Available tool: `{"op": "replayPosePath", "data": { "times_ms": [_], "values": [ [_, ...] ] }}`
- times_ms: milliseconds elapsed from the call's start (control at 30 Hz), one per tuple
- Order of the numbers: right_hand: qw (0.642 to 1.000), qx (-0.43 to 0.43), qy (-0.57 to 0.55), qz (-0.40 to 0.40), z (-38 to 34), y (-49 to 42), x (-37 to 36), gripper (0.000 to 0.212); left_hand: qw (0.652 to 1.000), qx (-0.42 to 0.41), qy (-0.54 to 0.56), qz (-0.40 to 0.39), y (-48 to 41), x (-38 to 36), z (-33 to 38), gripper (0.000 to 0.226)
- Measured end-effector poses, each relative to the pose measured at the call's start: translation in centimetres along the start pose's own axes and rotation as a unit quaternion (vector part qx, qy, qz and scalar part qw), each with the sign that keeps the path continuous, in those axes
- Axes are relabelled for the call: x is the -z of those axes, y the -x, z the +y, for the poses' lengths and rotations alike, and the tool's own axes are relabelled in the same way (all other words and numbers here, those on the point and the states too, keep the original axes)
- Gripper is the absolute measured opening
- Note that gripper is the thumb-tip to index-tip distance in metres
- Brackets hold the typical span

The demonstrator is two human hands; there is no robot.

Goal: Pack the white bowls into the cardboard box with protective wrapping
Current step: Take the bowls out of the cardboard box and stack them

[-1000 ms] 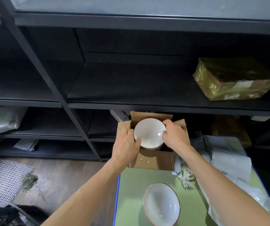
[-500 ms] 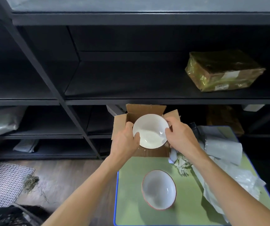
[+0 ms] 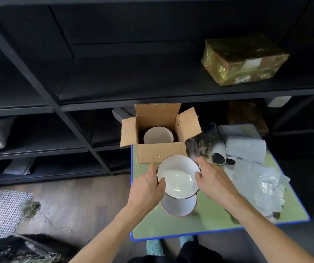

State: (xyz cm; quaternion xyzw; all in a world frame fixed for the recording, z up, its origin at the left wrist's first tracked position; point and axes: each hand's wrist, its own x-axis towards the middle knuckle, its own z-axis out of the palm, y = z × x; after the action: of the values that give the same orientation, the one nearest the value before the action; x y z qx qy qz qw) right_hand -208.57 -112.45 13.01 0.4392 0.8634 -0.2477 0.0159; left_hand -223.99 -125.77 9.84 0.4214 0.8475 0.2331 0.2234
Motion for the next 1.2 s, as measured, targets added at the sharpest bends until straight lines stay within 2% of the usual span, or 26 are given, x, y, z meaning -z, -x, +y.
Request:
{"op": "replayPosePath", "data": {
  "times_ms": [200, 367, 767, 933, 1133, 1200],
  "values": [
    [1.000, -0.013, 0.003, -0.022, 1.8, 1.2, -3.3, 0.038, 0.998, 0.011, -0.037, -0.055, 0.9, -2.6, -1.4, 0.016],
    [0.999, -0.022, 0.017, -0.041, 2.6, 1.8, -5.2, 0.026, 0.995, 0.009, -0.060, -0.081, 1.6, -3.7, -2.1, 0.017],
    [0.999, -0.005, 0.048, -0.006, 3.1, 2.5, -6.9, 0.029, 0.992, -0.006, -0.101, -0.079, 1.8, -4.4, -2.6, 0.024],
    [0.991, 0.019, 0.122, 0.043, 2.1, 2.4, -6.0, 0.035, 0.987, -0.044, -0.154, -0.018, 1.6, -3.2, -2.3, 0.031],
    [0.988, 0.091, 0.092, 0.084, -0.5, 0.2, -3.2, 0.034, 0.966, -0.135, -0.166, 0.145, -1.2, -0.2, -2.9, 0.027],
    [0.985, 0.113, 0.085, 0.096, -1.4, -1.0, -2.3, 0.030, 0.959, -0.139, -0.177, 0.175, -2.6, 0.9, -3.1, 0.027]
  ]
}}
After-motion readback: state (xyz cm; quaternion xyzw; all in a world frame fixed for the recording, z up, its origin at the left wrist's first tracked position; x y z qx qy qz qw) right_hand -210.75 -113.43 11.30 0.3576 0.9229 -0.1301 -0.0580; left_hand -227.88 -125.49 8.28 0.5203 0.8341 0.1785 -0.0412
